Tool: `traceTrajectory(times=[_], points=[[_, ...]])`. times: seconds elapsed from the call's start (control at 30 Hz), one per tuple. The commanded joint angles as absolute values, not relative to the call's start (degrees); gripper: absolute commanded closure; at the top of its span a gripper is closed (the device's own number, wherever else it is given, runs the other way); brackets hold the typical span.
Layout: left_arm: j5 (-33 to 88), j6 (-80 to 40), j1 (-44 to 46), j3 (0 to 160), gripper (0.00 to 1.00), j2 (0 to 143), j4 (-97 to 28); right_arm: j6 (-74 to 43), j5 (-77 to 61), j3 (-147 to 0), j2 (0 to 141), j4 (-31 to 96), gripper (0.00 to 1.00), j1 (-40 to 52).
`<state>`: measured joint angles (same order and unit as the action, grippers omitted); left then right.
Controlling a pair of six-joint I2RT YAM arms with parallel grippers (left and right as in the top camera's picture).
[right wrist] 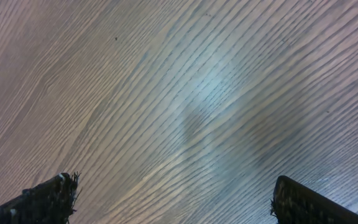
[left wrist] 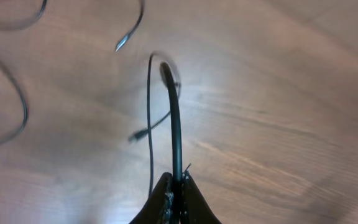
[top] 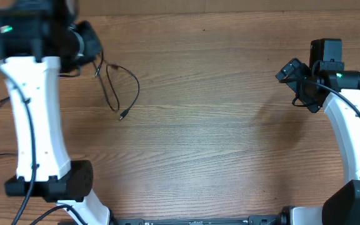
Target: Untangle cables
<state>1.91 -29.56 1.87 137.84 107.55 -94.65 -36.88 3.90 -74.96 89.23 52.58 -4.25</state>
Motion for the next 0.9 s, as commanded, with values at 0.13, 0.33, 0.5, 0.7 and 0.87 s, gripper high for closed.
traceTrajectory(times=[0.13, 0.33, 0.5, 0.7, 0.87], points=[[-8.4, -42.1, 7.5, 118.5, 0.96, 108.5, -85.5, -37.1, 4.4, -76.2, 88.8, 52.4, 0.0, -4.3], [-9.4, -42.1, 9.4, 101.3, 0.96, 108.5, -72.5, -37.1, 4.4, -76.2, 88.8, 52.4, 0.0, -4.3], [-9.4, -42.0, 9.4, 93.4, 0.91, 108.5, -68.0, -37.1, 4.4, -76.2, 88.8, 52.4, 0.0, -4.3], [-8.6, -41.7, 9.4, 92.6, 0.15, 108.5, -68.3, -37.1, 4.4, -76.2, 88.8, 52.4, 0.0, -4.3], [-3.9, -36.2, 9.4, 93.2, 0.0, 108.0, -68.4, -37.1, 4.4, -76.2, 88.8, 52.4, 0.0, -4.3]])
